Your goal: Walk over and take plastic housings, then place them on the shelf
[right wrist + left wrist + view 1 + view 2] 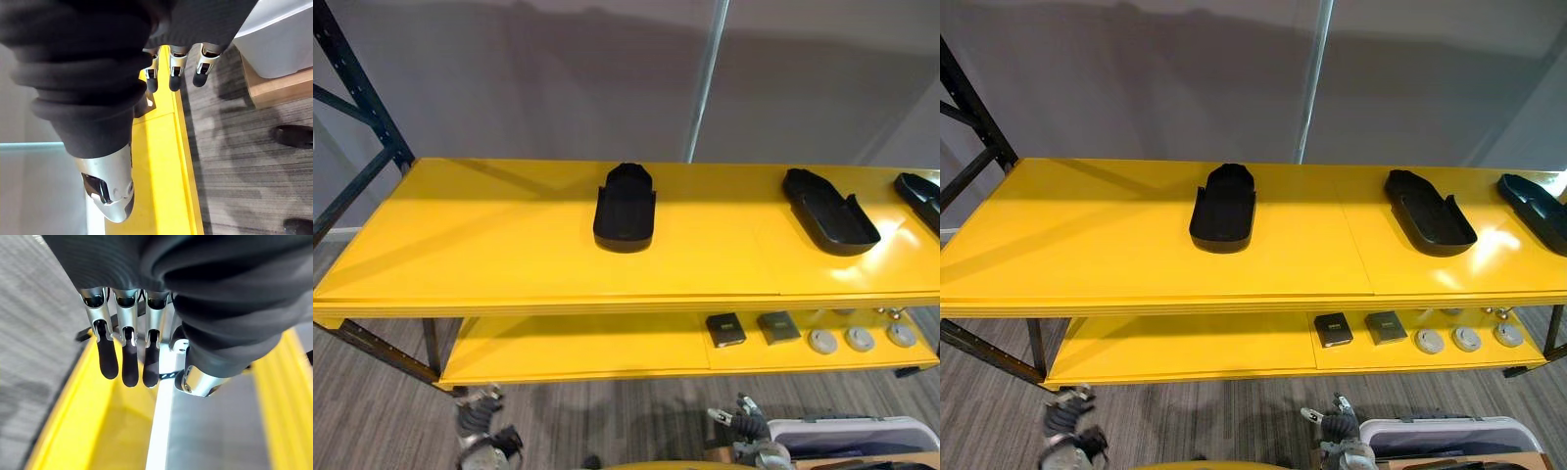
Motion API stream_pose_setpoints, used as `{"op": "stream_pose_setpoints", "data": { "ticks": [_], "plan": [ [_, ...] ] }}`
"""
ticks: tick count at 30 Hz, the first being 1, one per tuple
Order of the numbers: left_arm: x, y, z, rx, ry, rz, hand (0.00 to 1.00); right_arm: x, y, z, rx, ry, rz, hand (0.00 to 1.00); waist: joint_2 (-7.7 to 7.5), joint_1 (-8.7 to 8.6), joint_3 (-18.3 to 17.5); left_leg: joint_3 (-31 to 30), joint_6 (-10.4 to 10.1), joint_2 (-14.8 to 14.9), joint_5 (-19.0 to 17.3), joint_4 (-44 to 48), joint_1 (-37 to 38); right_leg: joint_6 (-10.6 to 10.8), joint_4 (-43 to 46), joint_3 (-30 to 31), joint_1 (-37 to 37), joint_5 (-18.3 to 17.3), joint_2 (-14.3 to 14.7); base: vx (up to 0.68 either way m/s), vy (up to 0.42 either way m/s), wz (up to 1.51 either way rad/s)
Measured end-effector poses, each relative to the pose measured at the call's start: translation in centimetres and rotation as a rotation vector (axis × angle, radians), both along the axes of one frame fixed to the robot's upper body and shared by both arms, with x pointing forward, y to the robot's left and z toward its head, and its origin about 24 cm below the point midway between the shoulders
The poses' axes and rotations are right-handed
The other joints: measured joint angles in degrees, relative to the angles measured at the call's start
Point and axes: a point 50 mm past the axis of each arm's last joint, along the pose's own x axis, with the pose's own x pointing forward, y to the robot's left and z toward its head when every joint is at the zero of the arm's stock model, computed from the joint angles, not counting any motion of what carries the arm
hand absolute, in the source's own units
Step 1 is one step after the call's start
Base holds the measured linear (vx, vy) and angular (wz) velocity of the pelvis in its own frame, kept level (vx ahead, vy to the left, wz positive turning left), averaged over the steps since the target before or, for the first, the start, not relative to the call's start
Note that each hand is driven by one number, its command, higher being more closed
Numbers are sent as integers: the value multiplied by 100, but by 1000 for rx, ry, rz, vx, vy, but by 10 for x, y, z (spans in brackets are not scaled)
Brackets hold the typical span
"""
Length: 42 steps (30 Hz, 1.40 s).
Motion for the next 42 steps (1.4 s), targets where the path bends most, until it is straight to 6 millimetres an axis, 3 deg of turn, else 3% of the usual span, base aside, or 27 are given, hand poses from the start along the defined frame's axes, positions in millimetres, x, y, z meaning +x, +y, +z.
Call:
{"op": "stream_pose_setpoints", "data": {
  "ticks": [4,9,14,20,22,26,29,30,33,35,36,37,38,39,40,41,42],
  "plan": [
    [-14,-10,-17,-45,114,-45,0,-5,-2,-3,-10,25,-11,0,31,-19,7,106,21,4,-11,1,54,32,0,92,-3,-26,4,-2,4,-14],
    [-11,-14,-25,-21,185,-136,0,-6,-6,-5,-25,45,-18,0,122,-24,48,255,16,16,-72,4,105,33,0,241,-25,-27,22,-13,5,-17],
    [-12,-21,-31,-17,229,-205,0,-3,-11,-3,-38,37,-19,0,196,-162,83,507,22,47,-182,8,203,35,10,483,-58,-33,57,9,4,-27],
    [1,-27,-31,-20,219,-257,0,-6,-18,-4,-51,50,-44,0,243,-182,159,731,3,97,-532,476,153,-17,259,691,-124,-188,96,49,6,-19],
    [9,-30,-30,-18,202,-274,0,-5,-17,-4,-50,47,-44,0,259,-258,178,735,2,110,-673,674,87,-15,333,715,-141,-256,98,86,13,-10],
    [22,-34,-27,-12,172,-304,0,12,-17,1,-56,5,-49,0,267,-287,299,801,13,123,-1033,1432,-248,-30,635,1111,-475,-303,163,59,13,-44],
    [36,-37,-23,-10,136,-315,0,22,-16,4,-59,-22,-45,0,242,-282,408,246,63,45,-1200,1904,-421,-24,873,1466,-699,-299,169,3,16,-68],
    [39,-39,-21,-12,124,-316,0,26,-16,6,-59,-37,-42,0,308,-282,433,253,50,99,-1442,2028,-416,12,983,1728,-836,-277,270,-25,69,-95],
    [51,-42,-15,-6,74,-321,0,39,-13,14,-56,-89,-38,0,274,-275,545,636,213,89,-1731,2225,-499,171,1183,2294,-1211,-154,369,-105,127,-122],
    [63,-41,-6,10,17,-324,0,59,-7,26,-53,-169,-27,0,151,-237,703,1419,387,78,-1847,2532,-692,311,1067,2598,-1601,408,431,-239,154,-169],
    [64,-42,-6,9,13,-325,0,62,-6,28,-57,-181,-17,0,159,-179,735,1690,436,166,-1849,2558,-720,303,815,2543,-1608,715,427,-294,103,-185],
    [66,-44,-5,6,5,-328,0,70,-4,32,-62,-202,-13,0,168,-105,802,2157,546,233,-1831,2531,-739,266,907,1725,-1691,735,298,-299,63,-170],
    [67,-42,-4,9,7,-327,0,70,-6,31,-72,-193,-10,0,194,-81,827,2491,635,237,-1775,2468,-711,86,1626,831,-1795,168,75,-333,78,-167],
    [66,-42,-4,9,9,-326,0,69,-8,31,-78,-186,-8,0,244,-76,854,2700,668,249,-1722,2386,-644,-54,2077,441,-1766,-191,-52,-251,81,-119],
    [66,-42,-4,9,9,-324,0,68,-8,29,-82,-177,-1,0,234,-71,847,2846,683,284,-1685,2343,-601,-76,2334,252,-1690,-407,-105,-242,74,-112],
    [63,-40,-6,11,20,-320,0,67,-8,26,-93,-154,33,0,333,-42,867,3087,700,364,-1603,2285,-585,-75,2700,-47,-1442,-759,-208,-237,25,-90],
    [62,-40,-6,11,24,-321,0,65,-8,25,-92,-143,38,0,315,-44,852,3195,698,383,-1549,2230,-575,-92,2738,-168,-1315,-860,-275,-283,-24,-103]
  ]
}}
